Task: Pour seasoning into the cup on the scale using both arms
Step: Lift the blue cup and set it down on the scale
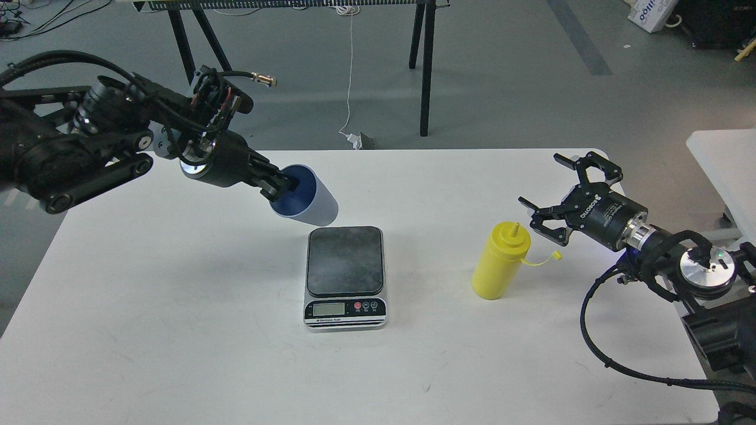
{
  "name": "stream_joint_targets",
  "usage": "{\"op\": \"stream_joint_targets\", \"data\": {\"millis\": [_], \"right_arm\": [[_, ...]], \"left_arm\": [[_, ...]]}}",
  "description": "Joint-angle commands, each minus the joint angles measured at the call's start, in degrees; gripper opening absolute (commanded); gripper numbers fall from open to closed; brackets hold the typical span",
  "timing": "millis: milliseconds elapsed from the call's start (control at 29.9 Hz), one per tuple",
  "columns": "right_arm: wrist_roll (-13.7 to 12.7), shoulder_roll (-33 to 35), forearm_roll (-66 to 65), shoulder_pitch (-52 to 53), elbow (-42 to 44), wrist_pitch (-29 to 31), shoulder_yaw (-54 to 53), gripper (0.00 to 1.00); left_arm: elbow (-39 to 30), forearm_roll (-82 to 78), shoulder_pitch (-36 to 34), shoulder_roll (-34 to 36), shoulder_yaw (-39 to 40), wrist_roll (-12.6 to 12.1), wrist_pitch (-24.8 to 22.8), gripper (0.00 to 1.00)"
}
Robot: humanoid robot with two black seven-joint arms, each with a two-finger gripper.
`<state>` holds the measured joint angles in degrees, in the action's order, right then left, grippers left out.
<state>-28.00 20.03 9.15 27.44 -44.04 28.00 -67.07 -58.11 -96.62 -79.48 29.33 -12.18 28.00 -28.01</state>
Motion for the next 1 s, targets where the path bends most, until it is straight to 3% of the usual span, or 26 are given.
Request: {"op": "stream_joint_targets", "data": {"millis": [0,602,970], "right_arm": [[0.0,0.0,0.0,0.0,0.1,0.0,-0.2,0.96],[0.0,0.0,0.0,-0.3,0.3,0.0,-0.3,0.96],[0.0,0.1,0.0,-1.0,0.3,0.0,-0.3,0.96]], "left_arm": [[1.0,-2.0,0.9,-4.8,-0.3,0.0,0.0,0.04],[0.8,-4.0,3.2,-5.2,-2.3,0.0,0.0,0.09],[0.4,-3.8,4.2,-5.2,-2.2,0.0,0.0,0.3]]}}
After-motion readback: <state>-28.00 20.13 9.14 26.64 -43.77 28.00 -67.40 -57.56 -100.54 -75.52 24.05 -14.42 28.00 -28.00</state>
